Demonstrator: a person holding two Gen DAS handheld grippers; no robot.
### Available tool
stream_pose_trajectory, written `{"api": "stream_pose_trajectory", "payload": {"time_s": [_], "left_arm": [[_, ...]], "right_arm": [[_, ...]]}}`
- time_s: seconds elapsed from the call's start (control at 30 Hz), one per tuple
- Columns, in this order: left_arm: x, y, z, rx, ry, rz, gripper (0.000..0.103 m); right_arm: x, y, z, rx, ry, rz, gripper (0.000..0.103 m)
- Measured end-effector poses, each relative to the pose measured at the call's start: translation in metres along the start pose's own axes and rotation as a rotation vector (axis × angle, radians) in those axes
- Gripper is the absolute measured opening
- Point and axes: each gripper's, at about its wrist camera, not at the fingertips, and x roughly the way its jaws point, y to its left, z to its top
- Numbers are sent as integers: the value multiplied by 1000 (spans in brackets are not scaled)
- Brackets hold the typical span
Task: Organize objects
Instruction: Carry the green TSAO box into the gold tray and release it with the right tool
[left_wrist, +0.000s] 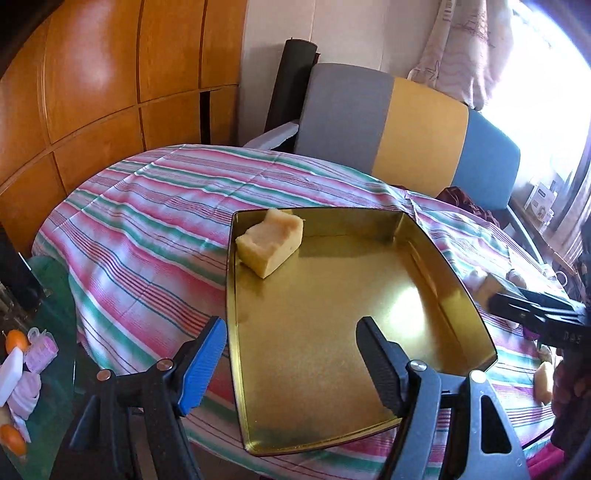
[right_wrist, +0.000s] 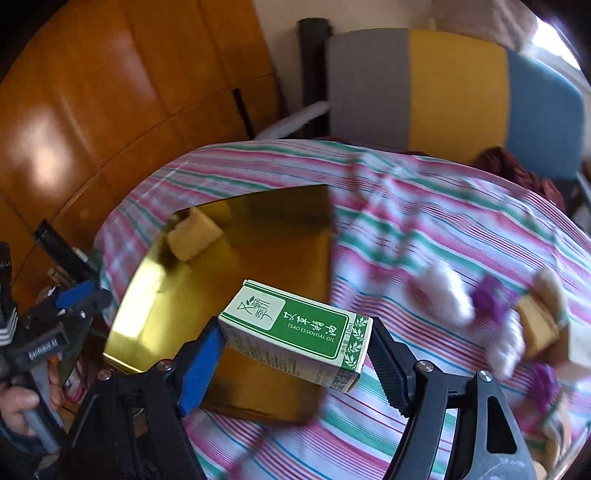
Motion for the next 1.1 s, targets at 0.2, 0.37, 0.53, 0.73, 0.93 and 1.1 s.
{"api": "stream_pose_trajectory", "payload": {"time_s": [0.2, 0.37, 0.53, 0.73, 0.93, 1.1], "left_arm": [[2, 10, -8, -11, 24, -3, 74], [4, 23, -11, -41, 40, -1, 73], [7, 49, -16, -113, 70, 1, 65], [13, 71, -21, -181, 92, -22, 64], [15, 77, -23, -195, 93, -32, 64], [14, 77, -23, -181, 79, -11, 64]], "right_arm": [[30, 41, 13, -53, 43, 54, 77], [63, 71, 23, -92, 88, 84, 77], [102, 108, 32, -159, 139, 90, 77], [149, 145, 48, -190, 173, 86, 79], [183, 166, 60, -196, 204, 80, 103], [170, 160, 60, -176, 172, 110, 103]]}}
